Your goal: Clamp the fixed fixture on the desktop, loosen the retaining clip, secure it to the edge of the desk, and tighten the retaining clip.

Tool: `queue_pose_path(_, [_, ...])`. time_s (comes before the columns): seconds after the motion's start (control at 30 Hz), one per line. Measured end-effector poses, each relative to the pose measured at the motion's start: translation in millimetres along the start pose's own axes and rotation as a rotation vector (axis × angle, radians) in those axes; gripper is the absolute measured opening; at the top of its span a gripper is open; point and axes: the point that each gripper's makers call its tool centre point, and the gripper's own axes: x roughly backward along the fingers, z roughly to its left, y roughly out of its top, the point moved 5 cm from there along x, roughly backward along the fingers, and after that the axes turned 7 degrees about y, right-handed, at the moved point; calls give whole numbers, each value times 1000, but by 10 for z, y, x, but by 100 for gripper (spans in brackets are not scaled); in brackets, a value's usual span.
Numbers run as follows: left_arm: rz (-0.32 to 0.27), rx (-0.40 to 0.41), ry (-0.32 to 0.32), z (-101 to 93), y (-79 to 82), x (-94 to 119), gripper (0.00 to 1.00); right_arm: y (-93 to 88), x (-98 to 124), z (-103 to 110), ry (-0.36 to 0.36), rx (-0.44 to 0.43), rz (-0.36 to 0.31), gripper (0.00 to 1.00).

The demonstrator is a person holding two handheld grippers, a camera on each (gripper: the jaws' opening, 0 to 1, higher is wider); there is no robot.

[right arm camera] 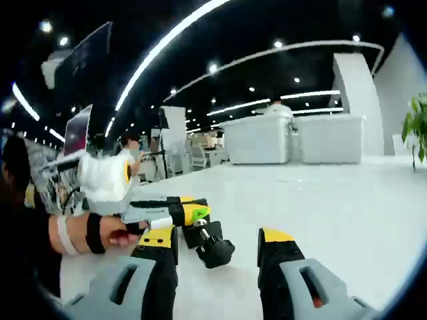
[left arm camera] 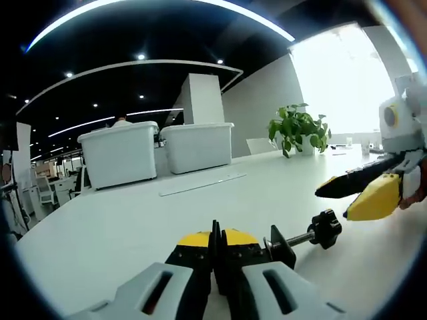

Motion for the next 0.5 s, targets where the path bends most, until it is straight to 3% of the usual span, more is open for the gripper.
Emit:
queue_pose_path(0.1, [1, 2, 0, 35, -3, -94, 5, -144, -66, -57, 27, -178, 35, 45])
queue_pose_path(0.17, [0, 1, 0, 31, -7, -74, 5, -215, -112, -91, 16, -212, 47, 40])
queue_pose_path(0.27, [-1, 2, -3, 23, -10, -58, 5, -220, -132, -104, 19, -232, 45, 26])
queue_pose_path(0.37, [-3, -2, -5, 20, -14, -58, 5, -226, -140, -118, 13, -331, 44, 20])
queue_pose_path(0.43, [-1, -3, -5, 22, -17, -56, 5, -226, -130, -73, 33, -351, 53, 19])
queue_pose_path(0.5, [-3, -4, -4, 29, -6, -79, 5, -224, -111, -16, 43, -269, 75, 19])
